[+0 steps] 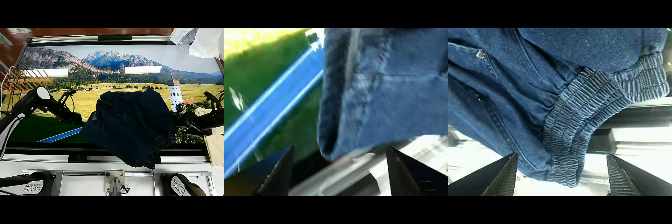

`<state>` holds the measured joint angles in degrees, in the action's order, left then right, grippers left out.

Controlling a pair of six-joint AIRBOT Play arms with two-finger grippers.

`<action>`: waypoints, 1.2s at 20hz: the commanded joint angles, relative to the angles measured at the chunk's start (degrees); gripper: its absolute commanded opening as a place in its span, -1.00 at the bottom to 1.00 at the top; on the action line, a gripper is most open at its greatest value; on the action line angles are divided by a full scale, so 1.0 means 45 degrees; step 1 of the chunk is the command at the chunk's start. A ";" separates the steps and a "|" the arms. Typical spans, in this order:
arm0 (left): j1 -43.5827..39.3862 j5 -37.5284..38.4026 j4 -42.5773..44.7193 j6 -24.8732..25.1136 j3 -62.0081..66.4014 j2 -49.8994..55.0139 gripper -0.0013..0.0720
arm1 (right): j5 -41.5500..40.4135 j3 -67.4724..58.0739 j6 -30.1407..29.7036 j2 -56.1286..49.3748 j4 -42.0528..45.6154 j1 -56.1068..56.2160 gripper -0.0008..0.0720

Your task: Fold the shirts.

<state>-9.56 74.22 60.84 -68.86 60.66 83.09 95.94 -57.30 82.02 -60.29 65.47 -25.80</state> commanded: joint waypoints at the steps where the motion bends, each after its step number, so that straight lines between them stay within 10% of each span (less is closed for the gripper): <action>1: -0.0495 -0.1214 -0.1025 0.1214 -0.0403 0.0738 0.83 | -0.0107 0.0209 -0.0010 0.0155 0.0447 -0.0019 0.87; 12: -0.1005 -0.3264 -0.4371 0.2540 -0.0398 0.1661 0.60 | -0.0068 0.0209 0.0525 0.0155 0.1054 -0.0019 0.87; 13: -0.1005 -0.3215 -0.4614 0.2540 -0.0398 0.1656 0.12 | -0.0049 0.0209 0.0597 0.0155 0.1054 -0.0019 0.87; 17: -0.0942 -0.1928 -0.4629 0.3415 -0.0287 0.1647 -0.71 | 0.0219 0.0743 0.0646 0.0160 0.0869 -0.0019 0.87; 24: -0.0233 -0.0661 -0.4556 0.4265 -0.0005 0.1059 -0.71 | -0.0559 0.5430 0.1001 0.2424 -0.1321 -0.0015 0.87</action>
<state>-12.01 69.43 40.49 -51.70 60.14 89.12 96.86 -41.25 84.44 -54.54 64.12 -25.87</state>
